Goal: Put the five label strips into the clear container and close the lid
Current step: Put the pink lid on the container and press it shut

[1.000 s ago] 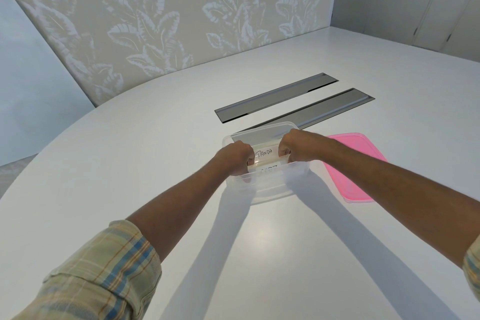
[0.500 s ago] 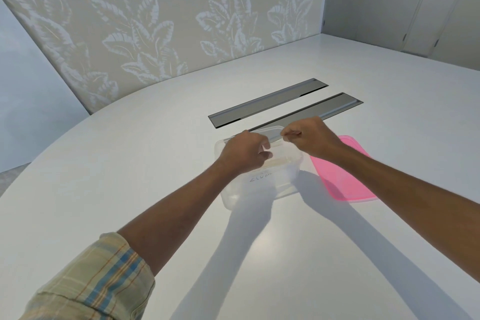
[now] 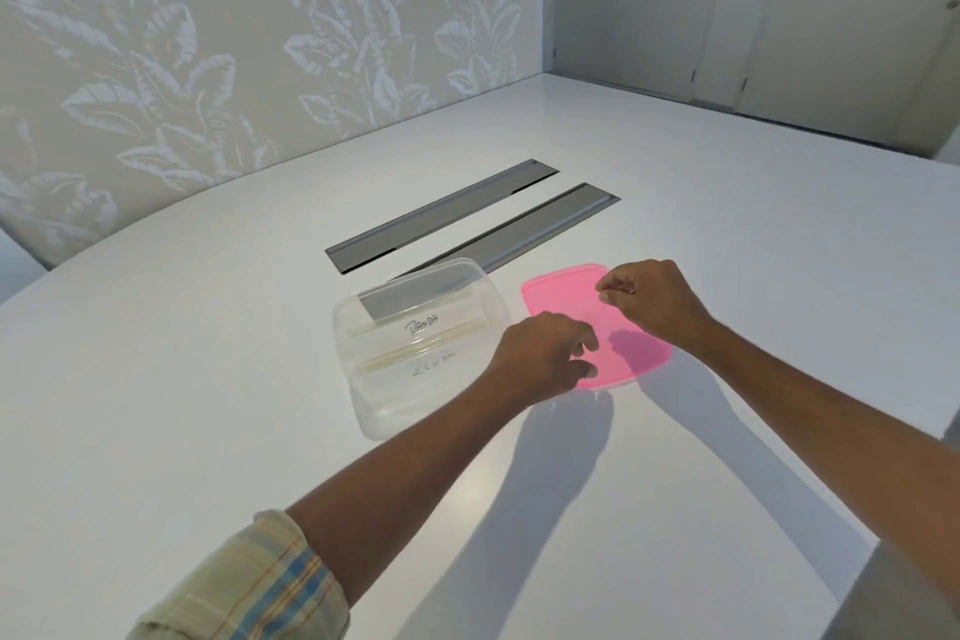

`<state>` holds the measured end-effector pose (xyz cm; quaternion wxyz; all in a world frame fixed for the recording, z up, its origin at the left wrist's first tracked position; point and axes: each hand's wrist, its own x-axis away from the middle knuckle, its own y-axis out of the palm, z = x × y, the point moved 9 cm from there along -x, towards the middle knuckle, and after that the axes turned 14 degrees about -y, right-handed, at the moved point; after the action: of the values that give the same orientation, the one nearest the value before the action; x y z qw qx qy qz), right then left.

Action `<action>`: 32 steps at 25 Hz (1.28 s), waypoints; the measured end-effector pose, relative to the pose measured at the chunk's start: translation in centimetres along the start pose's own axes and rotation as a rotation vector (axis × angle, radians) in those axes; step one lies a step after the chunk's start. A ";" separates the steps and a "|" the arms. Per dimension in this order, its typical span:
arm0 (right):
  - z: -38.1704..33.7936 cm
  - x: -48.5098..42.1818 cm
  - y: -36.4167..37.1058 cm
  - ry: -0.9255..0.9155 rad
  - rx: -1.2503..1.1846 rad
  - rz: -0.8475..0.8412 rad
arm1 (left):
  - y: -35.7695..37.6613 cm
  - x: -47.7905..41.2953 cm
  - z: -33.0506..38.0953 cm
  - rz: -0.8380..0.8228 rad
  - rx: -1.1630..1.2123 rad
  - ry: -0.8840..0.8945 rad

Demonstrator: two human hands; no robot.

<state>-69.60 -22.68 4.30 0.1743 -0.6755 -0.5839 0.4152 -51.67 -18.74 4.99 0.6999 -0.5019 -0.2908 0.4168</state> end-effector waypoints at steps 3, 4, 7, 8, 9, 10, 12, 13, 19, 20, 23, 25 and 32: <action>2.4 1.8 -1.0 0.065 0.023 -0.013 | 2.8 -0.8 0.5 -0.075 -0.097 0.017; 3.0 2.2 -1.2 0.074 0.030 -0.017 | 3.5 -1.0 0.6 -0.093 -0.121 0.022; 4.2 3.3 -1.8 0.095 0.036 -0.022 | 4.8 -1.4 1.0 -0.115 -0.175 0.036; 4.4 3.5 -1.9 0.098 0.034 -0.022 | 5.1 -1.5 1.2 -0.112 -0.183 0.041; 4.7 3.7 -2.0 0.102 0.030 -0.022 | 5.3 -1.5 1.3 -0.107 -0.187 0.044; 4.9 3.8 -2.0 0.107 0.028 -0.022 | 5.5 -1.5 1.4 -0.102 -0.190 0.048; 5.2 4.1 -1.9 0.117 0.025 -0.024 | 5.7 -1.5 1.6 -0.099 -0.201 0.060; 5.4 4.2 -1.9 0.118 0.023 -0.024 | 5.8 -1.4 1.7 -0.101 -0.207 0.062; 6.0 4.4 -2.9 0.165 -0.027 0.034 | 4.7 -1.0 2.7 -0.051 -0.236 0.099; 6.1 4.4 -3.4 0.190 -0.048 0.067 | 4.3 -0.9 3.1 -0.031 -0.229 0.115; 6.8 4.6 -4.7 0.303 -0.130 0.154 | 2.1 -0.5 4.1 0.062 -0.200 0.138; 7.4 4.8 -5.0 0.404 -0.268 0.189 | 0.4 -0.5 4.4 0.121 -0.171 0.130; 5.1 4.0 -4.0 0.501 -0.897 0.308 | -5.1 -0.1 3.0 0.214 0.045 -0.004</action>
<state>-76.21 -19.19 2.71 -0.0604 -0.8398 -0.5387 -0.0282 -52.69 -18.17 10.76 0.6619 -0.5135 -0.2276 0.4964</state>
